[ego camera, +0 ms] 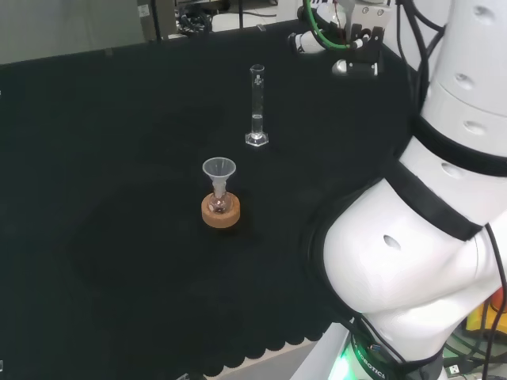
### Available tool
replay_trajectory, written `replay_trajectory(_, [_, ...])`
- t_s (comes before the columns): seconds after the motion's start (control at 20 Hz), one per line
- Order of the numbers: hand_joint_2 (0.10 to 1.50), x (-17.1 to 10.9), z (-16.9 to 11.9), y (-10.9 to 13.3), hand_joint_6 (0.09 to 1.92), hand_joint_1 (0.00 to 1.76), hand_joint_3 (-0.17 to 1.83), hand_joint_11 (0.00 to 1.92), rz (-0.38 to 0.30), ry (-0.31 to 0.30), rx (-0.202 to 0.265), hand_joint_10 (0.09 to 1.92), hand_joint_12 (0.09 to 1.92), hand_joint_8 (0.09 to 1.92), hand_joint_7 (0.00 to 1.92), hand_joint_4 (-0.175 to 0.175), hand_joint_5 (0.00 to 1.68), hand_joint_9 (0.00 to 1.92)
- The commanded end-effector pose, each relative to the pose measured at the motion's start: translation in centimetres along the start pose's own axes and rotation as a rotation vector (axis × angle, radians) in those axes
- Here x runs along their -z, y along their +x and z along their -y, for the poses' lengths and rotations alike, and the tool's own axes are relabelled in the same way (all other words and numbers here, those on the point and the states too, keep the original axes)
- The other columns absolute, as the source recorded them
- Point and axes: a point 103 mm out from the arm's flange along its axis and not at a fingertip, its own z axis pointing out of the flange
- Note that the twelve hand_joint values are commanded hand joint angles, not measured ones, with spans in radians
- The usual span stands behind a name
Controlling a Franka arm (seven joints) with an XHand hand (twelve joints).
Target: Pick up the graduated cylinder.
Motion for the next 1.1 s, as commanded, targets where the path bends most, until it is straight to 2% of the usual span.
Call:
replay_trajectory(0.05, [1.14, -9.2, -6.2, -0.2, 0.09, 0.53, -0.17, 0.22, -0.147, 0.038, 0.126, 0.65, 1.37, 0.61, 0.14, -0.036, 0.22, 0.41])
replay_trajectory(0.15, [1.12, -9.9, -6.3, -0.8, 0.09, 0.56, -0.17, 0.24, -0.201, 0.038, 0.176, 0.65, 1.37, 0.62, 0.16, -0.036, 0.23, 0.42])
replay_trajectory(0.5, [1.09, -12.7, -6.1, -1.9, 0.09, 0.69, -0.17, 0.29, -0.273, 0.011, 0.210, 0.63, 1.35, 0.64, 0.23, -0.039, 0.31, 0.47])
replay_trajectory(0.9, [1.06, -15.3, -6.9, -2.2, 0.09, 0.79, -0.17, 0.33, -0.395, 0.023, 0.315, 0.60, 1.33, 0.62, 0.26, -0.039, 0.36, 0.51])
replay_trajectory(1.1, [1.04, -16.6, -7.7, -1.6, 0.09, 0.83, -0.17, 0.32, -0.458, 0.005, 0.364, 0.59, 1.33, 0.63, 0.27, -0.039, 0.38, 0.52])
